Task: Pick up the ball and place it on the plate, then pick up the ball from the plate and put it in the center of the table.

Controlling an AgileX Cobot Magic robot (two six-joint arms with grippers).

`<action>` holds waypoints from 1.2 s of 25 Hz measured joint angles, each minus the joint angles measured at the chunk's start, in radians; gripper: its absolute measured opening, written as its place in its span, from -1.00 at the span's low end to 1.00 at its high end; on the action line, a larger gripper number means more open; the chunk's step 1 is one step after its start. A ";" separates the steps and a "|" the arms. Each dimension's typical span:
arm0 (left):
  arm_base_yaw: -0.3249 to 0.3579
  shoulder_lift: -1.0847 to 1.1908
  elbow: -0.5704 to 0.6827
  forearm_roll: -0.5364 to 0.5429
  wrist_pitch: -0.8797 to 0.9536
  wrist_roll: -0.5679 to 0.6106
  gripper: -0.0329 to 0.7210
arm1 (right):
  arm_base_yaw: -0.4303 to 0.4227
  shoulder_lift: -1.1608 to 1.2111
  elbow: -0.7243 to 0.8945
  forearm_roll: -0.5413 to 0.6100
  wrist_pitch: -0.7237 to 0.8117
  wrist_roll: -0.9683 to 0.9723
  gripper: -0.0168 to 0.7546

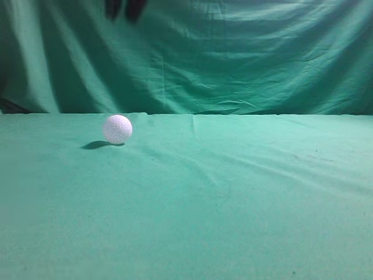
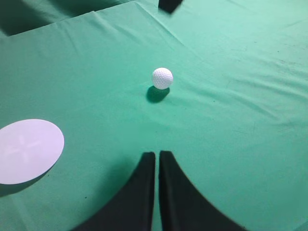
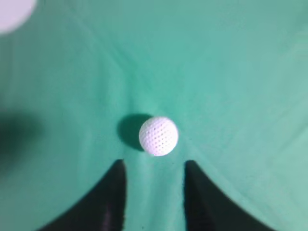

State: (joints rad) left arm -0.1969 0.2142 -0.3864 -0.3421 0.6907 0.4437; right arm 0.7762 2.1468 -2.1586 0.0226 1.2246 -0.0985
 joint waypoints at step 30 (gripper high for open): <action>0.000 0.000 0.000 -0.008 -0.042 0.000 -0.91 | 0.000 -1.289 0.947 -0.033 -0.043 0.133 -0.96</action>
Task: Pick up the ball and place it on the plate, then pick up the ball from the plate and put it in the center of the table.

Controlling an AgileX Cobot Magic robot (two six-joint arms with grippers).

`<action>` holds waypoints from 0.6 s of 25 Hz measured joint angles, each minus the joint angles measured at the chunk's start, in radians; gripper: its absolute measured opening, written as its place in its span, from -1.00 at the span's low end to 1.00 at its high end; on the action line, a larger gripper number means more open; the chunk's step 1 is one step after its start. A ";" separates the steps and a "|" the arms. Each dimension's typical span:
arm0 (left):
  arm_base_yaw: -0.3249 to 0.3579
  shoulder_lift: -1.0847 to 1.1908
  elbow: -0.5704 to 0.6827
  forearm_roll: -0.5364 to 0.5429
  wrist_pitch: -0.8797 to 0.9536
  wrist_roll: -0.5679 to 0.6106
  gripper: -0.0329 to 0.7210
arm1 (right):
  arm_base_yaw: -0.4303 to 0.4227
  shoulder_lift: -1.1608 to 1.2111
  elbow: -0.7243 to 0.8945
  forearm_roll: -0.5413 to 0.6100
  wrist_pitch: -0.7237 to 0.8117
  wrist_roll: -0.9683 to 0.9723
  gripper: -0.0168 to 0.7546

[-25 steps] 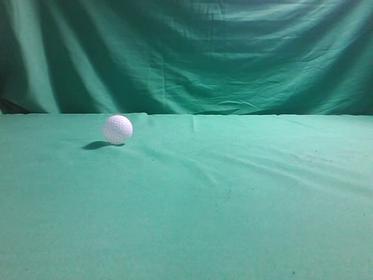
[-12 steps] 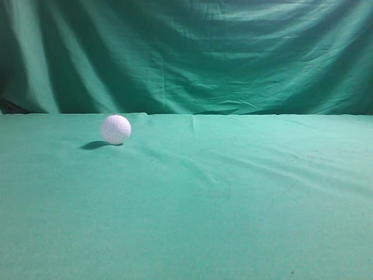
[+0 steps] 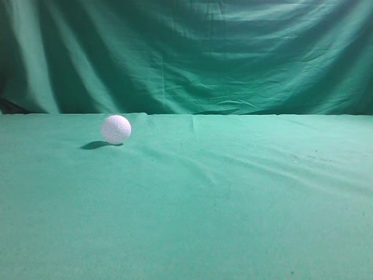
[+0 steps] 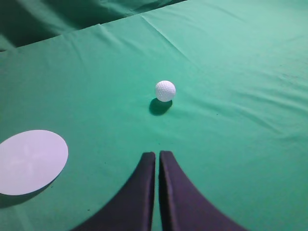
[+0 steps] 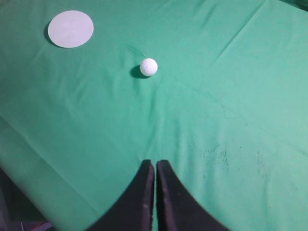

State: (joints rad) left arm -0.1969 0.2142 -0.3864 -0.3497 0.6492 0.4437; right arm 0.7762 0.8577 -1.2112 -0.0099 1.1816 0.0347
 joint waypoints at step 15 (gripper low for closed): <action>0.000 0.000 0.192 0.000 -0.200 0.000 -0.91 | 0.000 -0.555 0.736 0.045 -0.431 0.000 -0.96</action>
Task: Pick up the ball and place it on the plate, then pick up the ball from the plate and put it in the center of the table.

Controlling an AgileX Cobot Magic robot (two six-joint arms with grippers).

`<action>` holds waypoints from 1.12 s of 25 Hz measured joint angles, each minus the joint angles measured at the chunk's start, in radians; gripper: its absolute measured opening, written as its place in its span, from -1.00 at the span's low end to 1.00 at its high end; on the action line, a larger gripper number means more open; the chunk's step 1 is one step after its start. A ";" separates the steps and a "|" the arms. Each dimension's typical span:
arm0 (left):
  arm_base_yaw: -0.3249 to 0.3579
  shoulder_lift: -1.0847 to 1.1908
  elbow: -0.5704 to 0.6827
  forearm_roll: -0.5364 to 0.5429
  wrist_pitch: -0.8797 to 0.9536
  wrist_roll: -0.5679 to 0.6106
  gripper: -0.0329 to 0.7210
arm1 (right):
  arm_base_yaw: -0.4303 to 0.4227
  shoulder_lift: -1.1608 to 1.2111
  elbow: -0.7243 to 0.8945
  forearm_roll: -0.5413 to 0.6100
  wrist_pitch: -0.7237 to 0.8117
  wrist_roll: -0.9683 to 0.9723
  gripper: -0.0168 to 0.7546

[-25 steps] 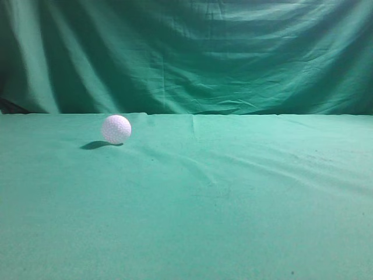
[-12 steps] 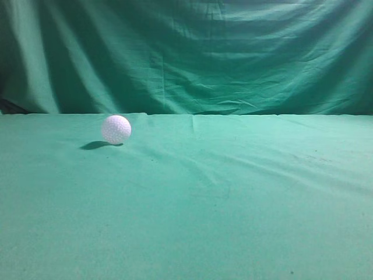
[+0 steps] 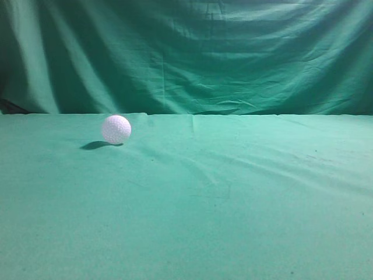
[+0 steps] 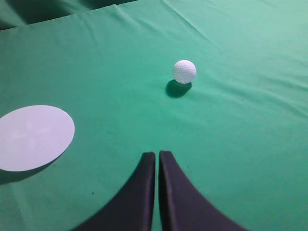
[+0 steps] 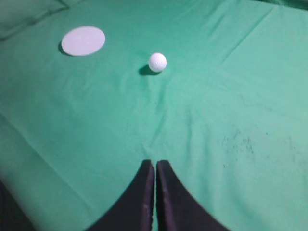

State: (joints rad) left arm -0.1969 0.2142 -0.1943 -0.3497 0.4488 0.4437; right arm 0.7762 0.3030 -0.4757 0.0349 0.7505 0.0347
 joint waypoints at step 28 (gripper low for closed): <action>0.000 0.000 0.025 0.000 -0.036 0.000 -0.91 | -0.198 -0.068 0.296 -0.039 -0.397 0.000 -0.96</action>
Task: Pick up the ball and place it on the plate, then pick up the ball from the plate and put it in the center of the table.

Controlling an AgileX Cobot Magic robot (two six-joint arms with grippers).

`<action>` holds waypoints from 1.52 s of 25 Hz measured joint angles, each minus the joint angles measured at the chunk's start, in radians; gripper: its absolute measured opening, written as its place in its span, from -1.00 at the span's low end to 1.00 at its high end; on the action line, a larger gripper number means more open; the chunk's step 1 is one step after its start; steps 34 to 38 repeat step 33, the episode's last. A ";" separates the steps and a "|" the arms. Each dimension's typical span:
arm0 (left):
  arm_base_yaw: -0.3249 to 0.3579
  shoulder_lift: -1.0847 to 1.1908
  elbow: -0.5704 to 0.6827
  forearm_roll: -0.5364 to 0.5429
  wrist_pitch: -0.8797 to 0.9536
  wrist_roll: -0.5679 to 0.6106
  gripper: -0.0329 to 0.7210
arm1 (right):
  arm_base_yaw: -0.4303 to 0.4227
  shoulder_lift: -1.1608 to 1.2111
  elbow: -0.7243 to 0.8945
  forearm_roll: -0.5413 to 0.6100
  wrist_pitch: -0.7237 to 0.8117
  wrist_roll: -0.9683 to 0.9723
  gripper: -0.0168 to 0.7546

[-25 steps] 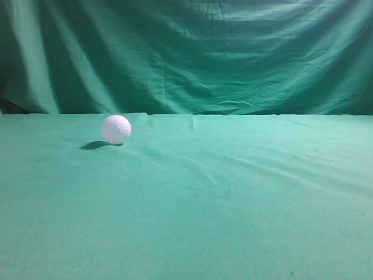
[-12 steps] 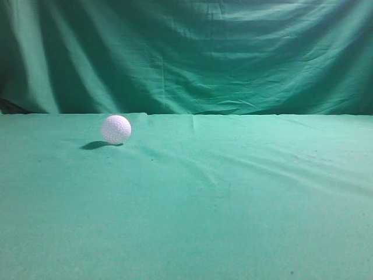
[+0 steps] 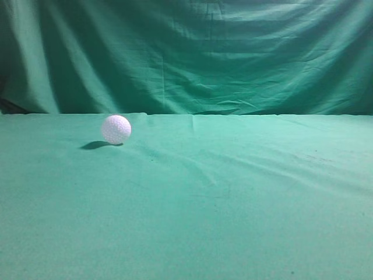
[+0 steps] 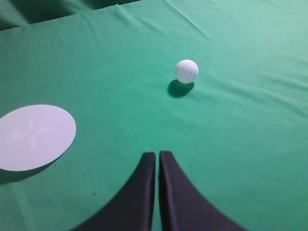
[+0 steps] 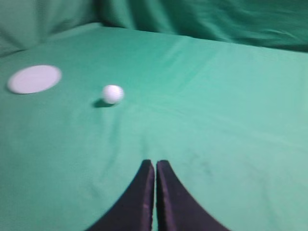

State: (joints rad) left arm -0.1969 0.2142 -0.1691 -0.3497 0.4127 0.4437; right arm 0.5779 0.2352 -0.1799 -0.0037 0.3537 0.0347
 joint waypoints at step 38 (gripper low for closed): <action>0.000 0.000 0.000 0.000 0.000 0.000 -0.91 | -0.379 -0.244 0.208 0.032 0.022 -0.006 -0.96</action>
